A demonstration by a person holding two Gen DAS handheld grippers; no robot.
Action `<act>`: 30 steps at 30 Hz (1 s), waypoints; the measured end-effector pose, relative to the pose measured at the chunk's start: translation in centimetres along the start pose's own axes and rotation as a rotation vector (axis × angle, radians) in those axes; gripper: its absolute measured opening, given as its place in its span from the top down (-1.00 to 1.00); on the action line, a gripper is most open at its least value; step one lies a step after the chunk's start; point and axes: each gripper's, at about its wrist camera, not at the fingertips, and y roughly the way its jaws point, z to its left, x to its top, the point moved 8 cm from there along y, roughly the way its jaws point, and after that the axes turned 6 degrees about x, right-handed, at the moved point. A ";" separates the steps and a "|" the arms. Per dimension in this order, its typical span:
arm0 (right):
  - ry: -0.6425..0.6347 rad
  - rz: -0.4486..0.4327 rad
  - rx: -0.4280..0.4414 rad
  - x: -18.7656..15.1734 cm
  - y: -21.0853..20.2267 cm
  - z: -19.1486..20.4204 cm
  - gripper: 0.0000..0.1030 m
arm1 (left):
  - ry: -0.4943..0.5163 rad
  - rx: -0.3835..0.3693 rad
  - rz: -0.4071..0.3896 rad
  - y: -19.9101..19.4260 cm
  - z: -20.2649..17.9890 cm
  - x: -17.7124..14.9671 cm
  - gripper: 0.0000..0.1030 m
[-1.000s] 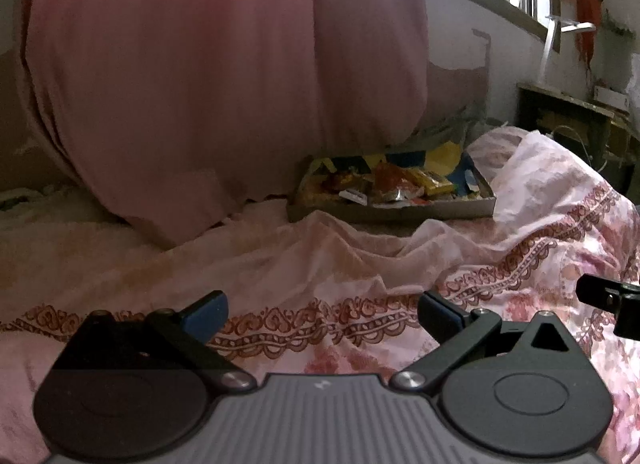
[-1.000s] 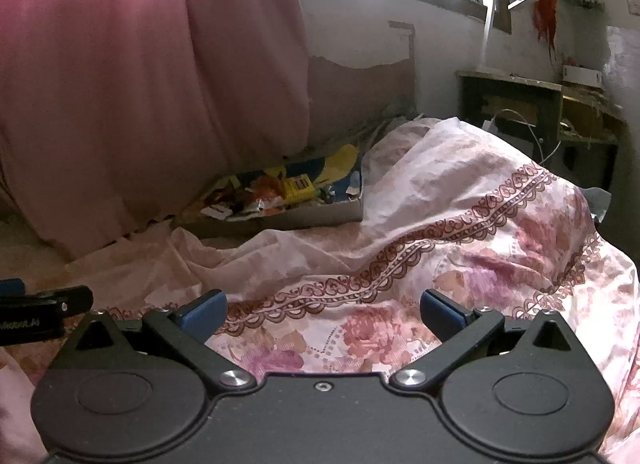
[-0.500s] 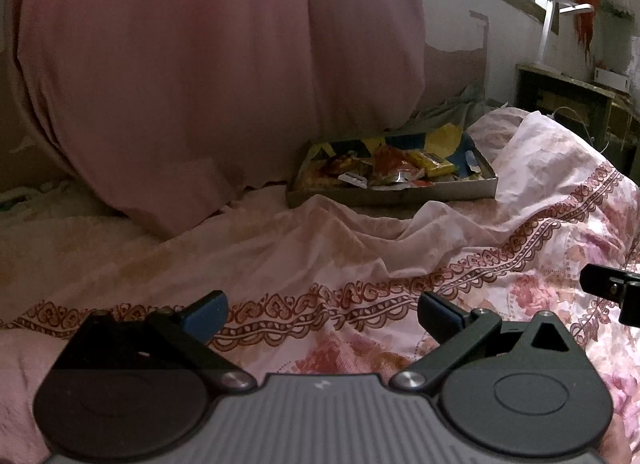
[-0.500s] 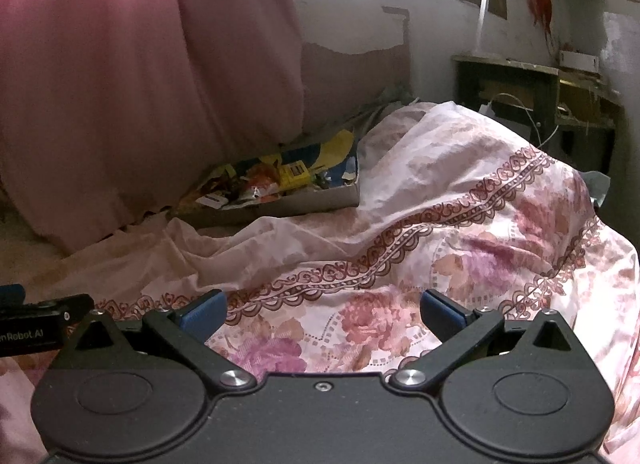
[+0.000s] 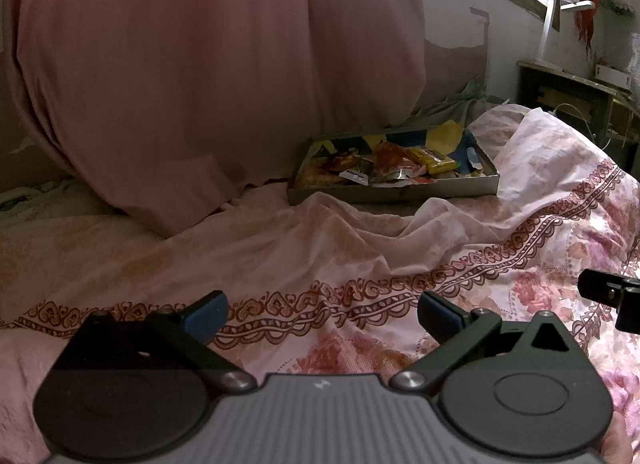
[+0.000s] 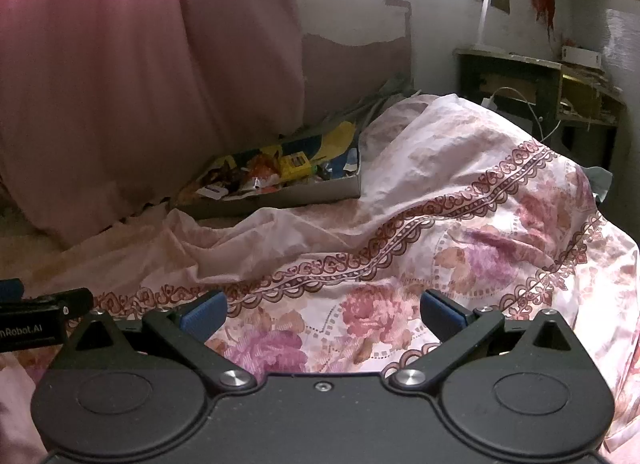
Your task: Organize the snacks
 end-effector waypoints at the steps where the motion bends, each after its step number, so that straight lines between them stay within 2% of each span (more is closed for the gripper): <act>1: -0.001 0.002 0.000 0.0 0.0 0.0 -0.99 | 0.000 0.000 0.000 0.0 0.0 0.0 -0.99; 30: -0.016 0.023 0.000 -0.4 0.3 0.1 -0.99 | 0.004 0.003 0.012 0.2 0.1 -0.2 -0.99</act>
